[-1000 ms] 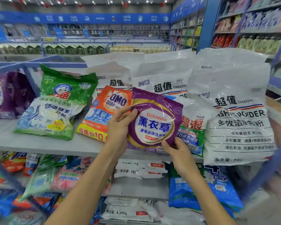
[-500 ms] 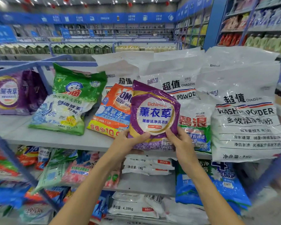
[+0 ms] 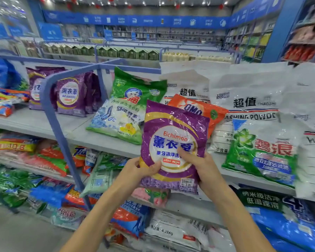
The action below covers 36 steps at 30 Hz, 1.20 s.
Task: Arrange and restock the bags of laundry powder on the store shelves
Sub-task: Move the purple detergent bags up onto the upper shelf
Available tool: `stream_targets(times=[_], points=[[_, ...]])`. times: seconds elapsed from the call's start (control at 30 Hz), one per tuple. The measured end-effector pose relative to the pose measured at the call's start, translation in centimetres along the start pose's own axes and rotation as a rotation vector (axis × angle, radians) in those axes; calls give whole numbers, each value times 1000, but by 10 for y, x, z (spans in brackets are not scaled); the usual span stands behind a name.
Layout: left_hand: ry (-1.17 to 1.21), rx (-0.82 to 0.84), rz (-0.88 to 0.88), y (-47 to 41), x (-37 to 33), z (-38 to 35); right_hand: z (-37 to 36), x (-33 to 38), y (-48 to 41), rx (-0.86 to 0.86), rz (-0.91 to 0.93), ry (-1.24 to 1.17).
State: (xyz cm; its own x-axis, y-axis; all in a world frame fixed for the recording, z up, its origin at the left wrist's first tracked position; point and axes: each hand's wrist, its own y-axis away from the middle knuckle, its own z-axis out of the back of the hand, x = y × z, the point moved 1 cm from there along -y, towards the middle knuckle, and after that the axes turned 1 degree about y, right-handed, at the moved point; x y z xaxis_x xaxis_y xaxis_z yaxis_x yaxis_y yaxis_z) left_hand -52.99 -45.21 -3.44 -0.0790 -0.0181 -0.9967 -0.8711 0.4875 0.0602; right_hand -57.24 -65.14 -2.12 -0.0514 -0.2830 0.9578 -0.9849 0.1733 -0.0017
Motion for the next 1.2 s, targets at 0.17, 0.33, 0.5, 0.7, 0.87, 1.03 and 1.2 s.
stream_targets(times=[0.17,0.33,0.5,0.7,0.87,1.03,1.2], points=[[56,-74,-22,43,-7,79,-93,-19,-13,22,-57,-92],[169,-262,-18,91,-3,162,-190,-46,-22,127,-34,-94],[268,-439,-32,134,-11,235,-281,-72,-22,227,-71,-98],[221,-569,14,165,-15,308,-365,-94,-40,276,-109,-94],[203,-637,45,165,-14,366,-422,-101,-73,263,-86,-93],[244,-625,10,145,-16,428,-473,-110,-111,242,-54,-215],[172,-547,-61,111,-31,496,-523,-117,-170,153,-16,-301]])
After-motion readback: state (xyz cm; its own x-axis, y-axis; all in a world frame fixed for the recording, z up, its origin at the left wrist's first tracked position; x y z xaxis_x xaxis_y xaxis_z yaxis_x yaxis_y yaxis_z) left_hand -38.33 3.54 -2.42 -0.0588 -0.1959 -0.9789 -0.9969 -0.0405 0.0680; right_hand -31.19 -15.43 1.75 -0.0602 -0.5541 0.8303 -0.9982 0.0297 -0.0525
